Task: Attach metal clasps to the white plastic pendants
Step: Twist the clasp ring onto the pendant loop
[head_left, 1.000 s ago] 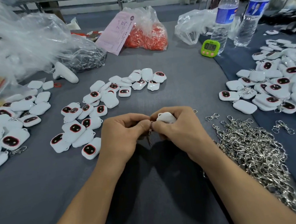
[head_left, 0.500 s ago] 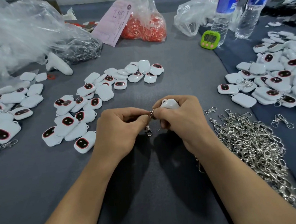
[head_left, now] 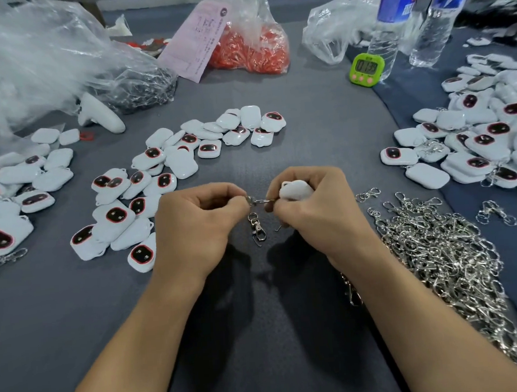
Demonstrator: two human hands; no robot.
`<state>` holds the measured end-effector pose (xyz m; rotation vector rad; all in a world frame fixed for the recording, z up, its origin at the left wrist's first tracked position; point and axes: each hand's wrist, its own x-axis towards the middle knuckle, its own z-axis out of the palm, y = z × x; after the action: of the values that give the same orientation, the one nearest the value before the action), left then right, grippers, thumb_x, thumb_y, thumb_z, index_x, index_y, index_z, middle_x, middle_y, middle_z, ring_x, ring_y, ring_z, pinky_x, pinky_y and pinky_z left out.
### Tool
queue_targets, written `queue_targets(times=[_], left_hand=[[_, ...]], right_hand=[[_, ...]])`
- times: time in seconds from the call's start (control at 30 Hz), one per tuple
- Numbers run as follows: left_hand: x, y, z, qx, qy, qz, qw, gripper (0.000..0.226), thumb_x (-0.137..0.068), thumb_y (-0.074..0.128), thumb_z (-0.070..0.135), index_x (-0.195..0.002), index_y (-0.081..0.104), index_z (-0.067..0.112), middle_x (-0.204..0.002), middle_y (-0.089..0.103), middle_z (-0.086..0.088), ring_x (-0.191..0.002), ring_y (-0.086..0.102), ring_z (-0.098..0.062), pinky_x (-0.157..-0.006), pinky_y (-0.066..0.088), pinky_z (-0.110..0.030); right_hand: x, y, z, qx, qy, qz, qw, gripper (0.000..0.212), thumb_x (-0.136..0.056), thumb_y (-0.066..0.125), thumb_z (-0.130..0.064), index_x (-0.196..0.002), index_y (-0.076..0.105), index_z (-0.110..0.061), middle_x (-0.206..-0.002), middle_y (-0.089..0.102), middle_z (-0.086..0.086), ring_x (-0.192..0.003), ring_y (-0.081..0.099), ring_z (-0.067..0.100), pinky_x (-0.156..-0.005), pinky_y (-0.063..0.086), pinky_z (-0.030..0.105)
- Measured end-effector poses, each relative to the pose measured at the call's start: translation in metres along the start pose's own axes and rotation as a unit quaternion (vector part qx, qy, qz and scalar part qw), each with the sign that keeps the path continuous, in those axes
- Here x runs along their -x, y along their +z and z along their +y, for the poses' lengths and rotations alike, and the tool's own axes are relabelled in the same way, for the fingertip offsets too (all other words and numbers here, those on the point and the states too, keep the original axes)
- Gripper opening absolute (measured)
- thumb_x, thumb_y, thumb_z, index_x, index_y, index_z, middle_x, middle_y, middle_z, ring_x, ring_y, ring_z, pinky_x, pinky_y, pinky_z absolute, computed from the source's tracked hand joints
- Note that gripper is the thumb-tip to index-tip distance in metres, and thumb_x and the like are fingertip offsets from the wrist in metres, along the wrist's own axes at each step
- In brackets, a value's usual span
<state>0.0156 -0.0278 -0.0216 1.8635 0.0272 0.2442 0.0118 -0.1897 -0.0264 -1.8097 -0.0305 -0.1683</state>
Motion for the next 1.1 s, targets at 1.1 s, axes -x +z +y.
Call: queue_targets(times=[1.1], left_hand=[[0.0026, 0.0009, 0.0009, -0.055, 0.033, -0.043, 0.997, 0.01, -0.069, 0.074, 0.028, -0.07, 0.077, 0.038, -0.058, 0.069, 0.012, -0.049, 0.056, 0.003, -0.05, 0.041, -0.01]], right_hand=[[0.0068, 0.0012, -0.0087, 0.094, -0.058, 0.021, 0.994, 0.023, -0.08, 0.079, -0.008, -0.073, 0.08, -0.03, -0.067, 0.073, -0.016, -0.069, 0.069, 0.001, -0.061, 0.05, 0.011]])
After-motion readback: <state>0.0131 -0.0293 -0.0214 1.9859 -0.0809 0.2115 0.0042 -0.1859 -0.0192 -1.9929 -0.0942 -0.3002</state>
